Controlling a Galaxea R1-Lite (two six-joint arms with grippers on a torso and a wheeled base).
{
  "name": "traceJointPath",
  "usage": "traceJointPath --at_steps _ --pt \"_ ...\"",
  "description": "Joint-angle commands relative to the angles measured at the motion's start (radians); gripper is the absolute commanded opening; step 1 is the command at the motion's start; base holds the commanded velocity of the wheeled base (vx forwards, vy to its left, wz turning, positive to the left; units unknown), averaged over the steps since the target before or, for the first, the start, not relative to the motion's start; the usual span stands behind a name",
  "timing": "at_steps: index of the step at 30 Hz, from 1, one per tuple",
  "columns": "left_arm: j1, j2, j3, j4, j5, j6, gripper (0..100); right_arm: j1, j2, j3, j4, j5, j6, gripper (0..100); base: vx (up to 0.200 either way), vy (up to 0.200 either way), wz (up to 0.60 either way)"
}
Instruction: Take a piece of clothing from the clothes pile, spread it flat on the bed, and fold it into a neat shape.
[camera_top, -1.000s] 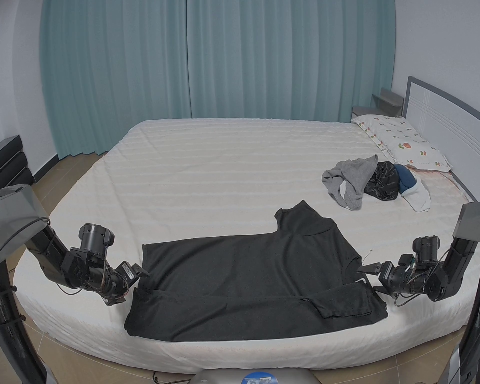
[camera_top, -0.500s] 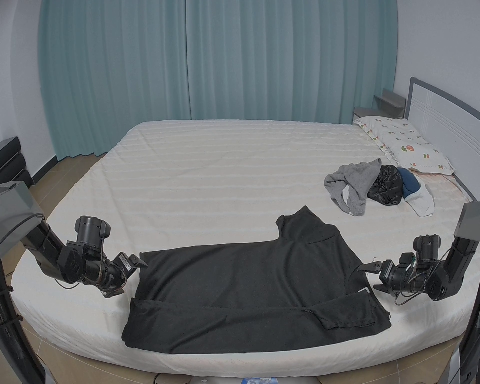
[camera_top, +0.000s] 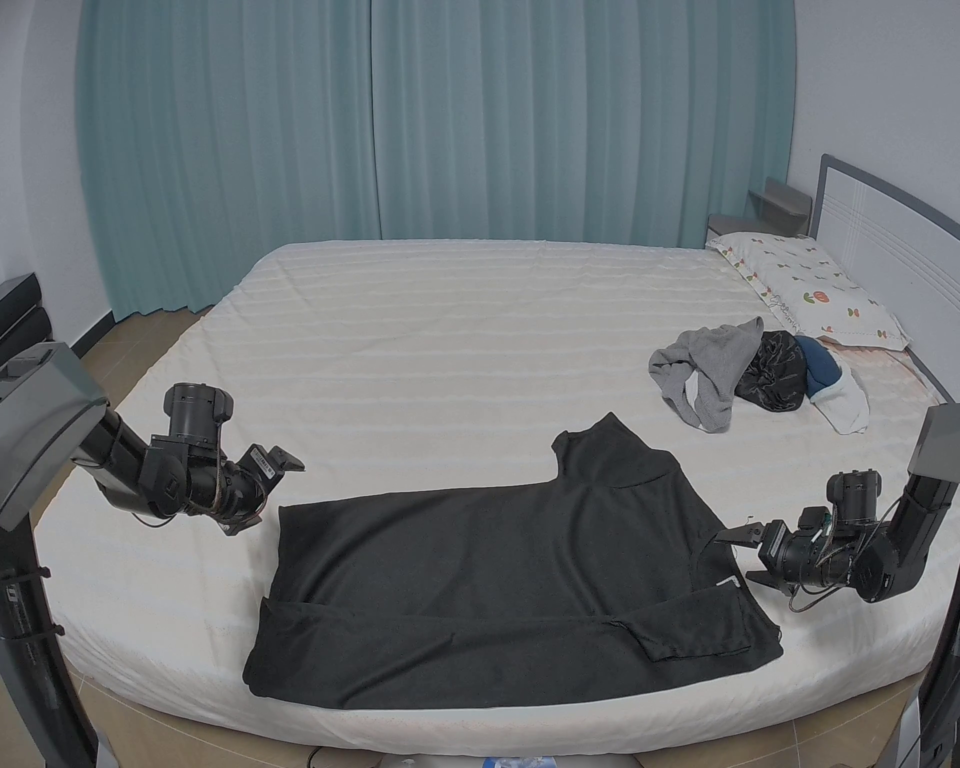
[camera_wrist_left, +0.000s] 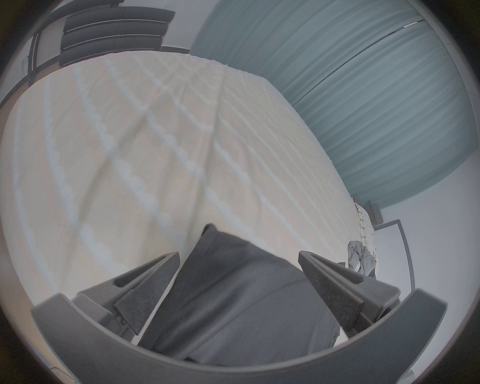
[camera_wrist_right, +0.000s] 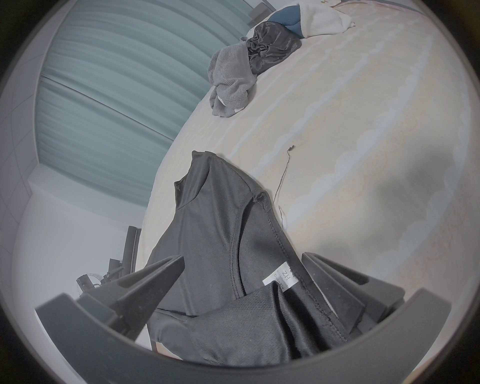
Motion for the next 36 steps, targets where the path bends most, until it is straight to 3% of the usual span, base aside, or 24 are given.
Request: traceJointPath --at_steps 1,8,17,18,25,30,36 --pt "-0.006 0.125 -0.110 0.001 0.002 0.013 100 0.001 -0.007 0.006 -0.001 0.000 0.003 100 0.000 0.000 0.00" --pt "0.002 0.195 -0.169 -0.004 0.007 0.108 100 0.002 -0.007 0.006 -0.001 0.002 0.003 100 0.000 0.000 0.00" --pt "-0.002 0.266 -0.241 -0.001 0.005 0.120 100 0.007 -0.009 0.007 -0.001 0.000 -0.005 100 0.000 0.000 0.00" --pt "-0.001 0.269 -0.242 -0.001 0.005 0.120 0 0.007 -0.010 0.007 -0.001 0.000 -0.008 100 0.000 0.000 0.00" --pt "0.005 0.258 -0.233 -0.002 0.010 0.120 0 0.030 -0.001 -0.011 -0.059 -0.020 0.000 100 0.000 0.000 0.00" --pt "0.025 0.244 -0.259 -0.005 0.116 0.173 0 0.085 -0.001 -0.072 -0.061 -0.069 -0.008 100 0.000 0.000 0.00" --pt "0.027 0.221 -0.282 -0.007 0.177 0.179 0 0.139 0.030 -0.244 0.031 -0.117 -0.025 100 0.000 0.000 0.00"
